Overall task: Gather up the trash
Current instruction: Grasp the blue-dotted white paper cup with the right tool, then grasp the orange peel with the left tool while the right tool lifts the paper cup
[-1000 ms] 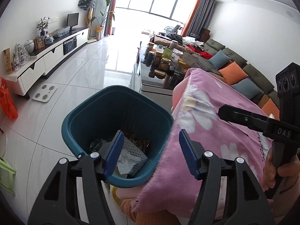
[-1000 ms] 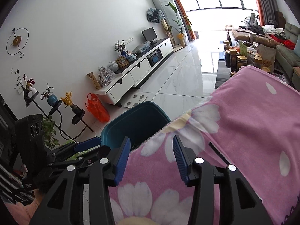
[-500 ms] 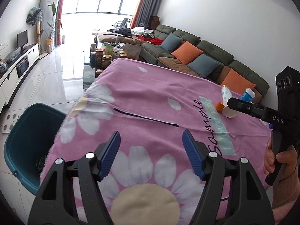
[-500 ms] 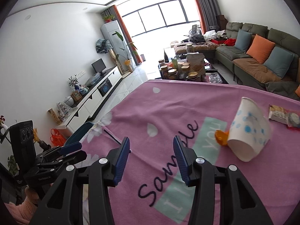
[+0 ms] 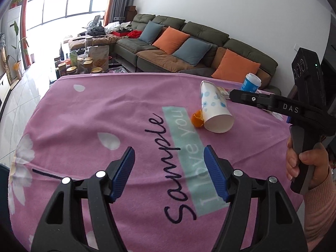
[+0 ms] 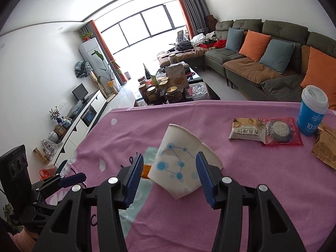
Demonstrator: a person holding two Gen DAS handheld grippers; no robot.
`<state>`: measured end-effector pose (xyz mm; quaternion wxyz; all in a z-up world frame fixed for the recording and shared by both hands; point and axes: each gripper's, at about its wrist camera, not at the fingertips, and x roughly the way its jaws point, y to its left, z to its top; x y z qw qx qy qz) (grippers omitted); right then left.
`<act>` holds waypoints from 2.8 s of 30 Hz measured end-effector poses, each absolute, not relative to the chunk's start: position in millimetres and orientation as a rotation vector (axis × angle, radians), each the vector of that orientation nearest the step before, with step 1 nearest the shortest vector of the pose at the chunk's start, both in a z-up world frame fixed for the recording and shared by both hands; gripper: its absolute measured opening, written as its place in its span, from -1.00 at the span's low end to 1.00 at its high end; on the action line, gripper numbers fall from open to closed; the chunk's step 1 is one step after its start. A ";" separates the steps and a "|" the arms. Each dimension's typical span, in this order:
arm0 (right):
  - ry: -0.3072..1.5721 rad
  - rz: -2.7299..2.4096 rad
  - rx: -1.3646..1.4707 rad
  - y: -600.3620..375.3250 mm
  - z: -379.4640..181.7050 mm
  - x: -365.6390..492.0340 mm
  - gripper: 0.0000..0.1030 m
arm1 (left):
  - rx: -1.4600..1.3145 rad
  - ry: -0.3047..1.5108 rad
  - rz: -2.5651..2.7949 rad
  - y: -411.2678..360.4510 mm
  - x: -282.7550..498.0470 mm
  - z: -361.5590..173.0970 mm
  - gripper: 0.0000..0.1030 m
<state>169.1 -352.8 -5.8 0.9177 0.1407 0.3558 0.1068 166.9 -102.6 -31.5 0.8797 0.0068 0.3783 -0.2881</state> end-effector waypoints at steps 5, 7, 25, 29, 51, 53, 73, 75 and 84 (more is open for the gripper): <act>0.762 0.242 0.292 -365.3 -8.6 188.2 -0.04 | 0.021 0.821 -0.642 -130.2 187.2 -34.8 0.21; 0.775 0.255 0.292 -367.0 -9.9 195.9 -0.04 | 0.020 0.834 -0.653 -139.7 195.4 -36.9 0.18; 0.869 0.436 0.292 -368.6 -25.8 224.3 0.03 | 0.006 0.930 -0.768 -185.1 237.5 -55.5 -0.67; 0.867 0.447 0.296 -374.7 -24.2 213.2 0.00 | 0.014 0.920 -0.768 -184.7 239.2 -56.5 -0.71; 0.856 0.530 0.443 -386.6 -34.5 151.9 -0.83 | -0.009 0.928 -0.742 -175.9 237.1 -58.1 -0.77; 0.841 0.530 0.451 -385.7 -32.6 147.1 -0.87 | -0.009 0.922 -0.728 -172.3 233.9 -56.7 -0.78; 0.759 0.592 0.517 -358.2 -21.0 121.7 -0.95 | -0.007 0.816 -0.576 -82.2 154.5 -29.2 -0.82; 0.757 0.606 0.520 -353.4 -20.4 120.9 -0.95 | 0.004 0.814 -0.564 -73.8 144.8 -28.7 -0.82; 0.763 0.654 0.527 -326.5 -20.9 123.6 -0.95 | -0.007 0.802 -0.506 -39.8 114.6 -26.5 -0.82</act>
